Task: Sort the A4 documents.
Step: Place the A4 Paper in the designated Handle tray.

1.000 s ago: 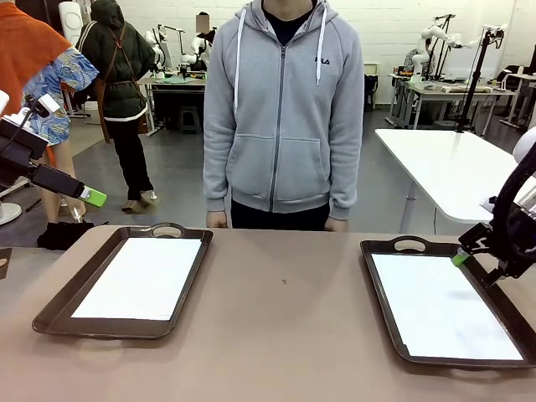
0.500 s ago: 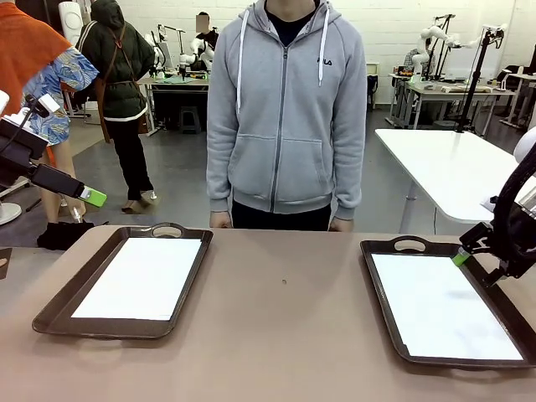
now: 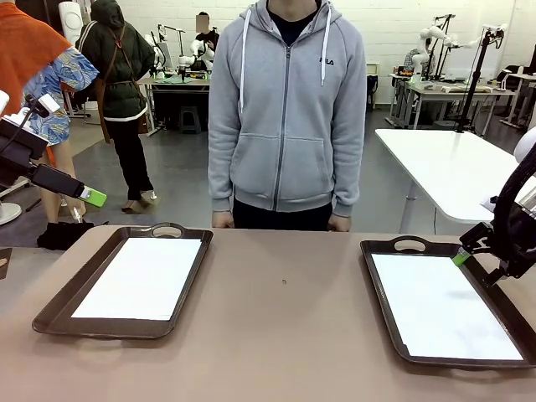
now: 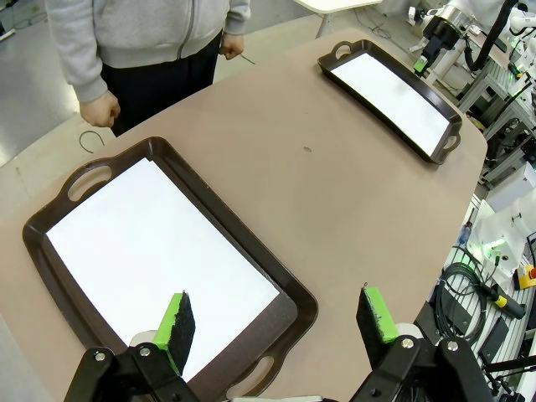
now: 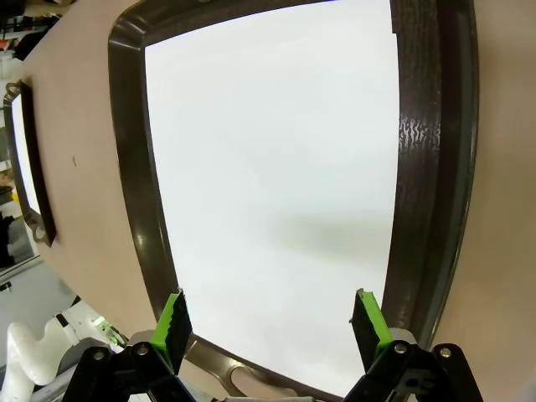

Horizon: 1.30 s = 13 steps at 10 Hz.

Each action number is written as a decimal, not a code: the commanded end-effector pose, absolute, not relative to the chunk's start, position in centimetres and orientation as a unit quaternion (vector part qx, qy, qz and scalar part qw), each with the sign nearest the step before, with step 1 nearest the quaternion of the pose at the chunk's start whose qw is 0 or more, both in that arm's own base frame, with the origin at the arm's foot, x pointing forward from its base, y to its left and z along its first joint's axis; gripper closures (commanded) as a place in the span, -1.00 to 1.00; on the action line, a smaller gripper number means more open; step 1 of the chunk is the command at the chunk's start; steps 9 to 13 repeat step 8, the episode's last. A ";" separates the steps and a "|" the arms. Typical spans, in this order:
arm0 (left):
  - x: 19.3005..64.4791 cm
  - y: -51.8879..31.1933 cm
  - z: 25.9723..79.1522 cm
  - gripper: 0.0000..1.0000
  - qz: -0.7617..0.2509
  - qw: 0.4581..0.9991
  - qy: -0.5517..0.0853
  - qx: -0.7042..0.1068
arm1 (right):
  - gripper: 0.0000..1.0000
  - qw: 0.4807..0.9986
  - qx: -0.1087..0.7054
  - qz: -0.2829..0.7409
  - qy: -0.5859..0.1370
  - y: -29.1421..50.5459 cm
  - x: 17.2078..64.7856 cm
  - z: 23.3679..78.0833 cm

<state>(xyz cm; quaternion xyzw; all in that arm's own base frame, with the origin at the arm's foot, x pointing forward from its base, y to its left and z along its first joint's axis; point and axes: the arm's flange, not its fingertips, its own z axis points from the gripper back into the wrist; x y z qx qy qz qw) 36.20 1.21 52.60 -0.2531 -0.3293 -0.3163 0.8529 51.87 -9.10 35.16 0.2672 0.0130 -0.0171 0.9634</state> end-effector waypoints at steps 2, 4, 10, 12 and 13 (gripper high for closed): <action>36.2 1.2 52.6 -1.00 -0.317 0.851 -0.331 -0.256 | -1.00 0.963 0.268 -0.014 0.014 -9.1 51.8 35.1; 36.2 1.2 52.6 -1.00 -0.317 0.851 -0.331 -0.256 | -1.00 0.963 0.268 -0.014 0.014 -9.1 51.8 35.1; 36.2 1.2 52.6 -1.00 -0.317 0.851 -0.331 -0.256 | -1.00 0.963 0.268 -0.014 0.014 -9.1 51.8 35.1; 36.2 1.2 52.6 -1.00 -0.317 0.851 -0.331 -0.256 | -1.00 0.963 0.268 -0.014 0.014 -9.1 51.8 35.1; 36.2 1.2 52.6 -1.00 -0.317 0.851 -0.331 -0.256 | -1.00 0.963 0.268 -0.014 0.014 -9.1 51.8 35.1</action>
